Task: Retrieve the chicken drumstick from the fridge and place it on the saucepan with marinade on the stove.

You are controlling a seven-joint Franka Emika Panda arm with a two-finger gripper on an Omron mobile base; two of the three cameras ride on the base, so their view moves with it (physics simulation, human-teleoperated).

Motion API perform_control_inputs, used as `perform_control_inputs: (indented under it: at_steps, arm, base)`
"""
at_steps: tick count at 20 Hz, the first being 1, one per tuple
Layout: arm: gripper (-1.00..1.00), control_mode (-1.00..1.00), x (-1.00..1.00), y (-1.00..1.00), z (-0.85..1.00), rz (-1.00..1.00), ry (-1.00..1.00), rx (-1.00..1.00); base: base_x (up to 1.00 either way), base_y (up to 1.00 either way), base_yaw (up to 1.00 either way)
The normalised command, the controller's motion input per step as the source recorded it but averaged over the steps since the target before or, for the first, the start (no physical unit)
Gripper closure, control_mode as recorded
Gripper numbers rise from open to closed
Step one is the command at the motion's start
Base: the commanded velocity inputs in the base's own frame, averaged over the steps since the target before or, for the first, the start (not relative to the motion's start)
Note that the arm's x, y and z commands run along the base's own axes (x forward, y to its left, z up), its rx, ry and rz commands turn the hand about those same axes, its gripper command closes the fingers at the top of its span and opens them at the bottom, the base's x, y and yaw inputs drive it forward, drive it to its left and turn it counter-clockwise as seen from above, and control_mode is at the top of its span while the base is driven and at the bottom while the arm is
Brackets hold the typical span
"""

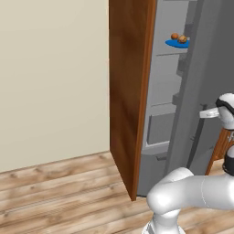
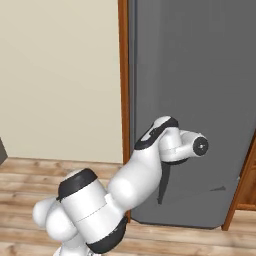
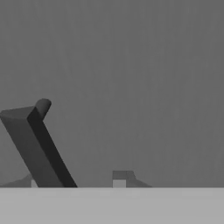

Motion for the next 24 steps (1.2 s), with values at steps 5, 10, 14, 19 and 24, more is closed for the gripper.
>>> perform_control_inputs:
  at_steps: [5,10,14,19,24]
  arm:
    - [1.0,-1.0,-0.15,-0.48,-0.01,0.0,0.0,0.04]
    - [1.0,-1.0,-0.21,-0.5,0.0,0.0,0.0,0.02]
    - [1.0,-1.0,-0.04,-0.23,0.0,0.0,0.0,0.0]
    - [1.0,-1.0,-0.01,-0.07,0.0,0.0,0.0,0.0]
    - [-1.0,-1.0,0.0,0.0,0.0,0.0,0.0,0.0]
  base:
    - [0.0,0.0,0.0]
    - [0.0,0.0,0.0]
    - [0.0,0.0,0.0]
    - [0.0,0.0,0.0]
    - [0.0,0.0,0.0]
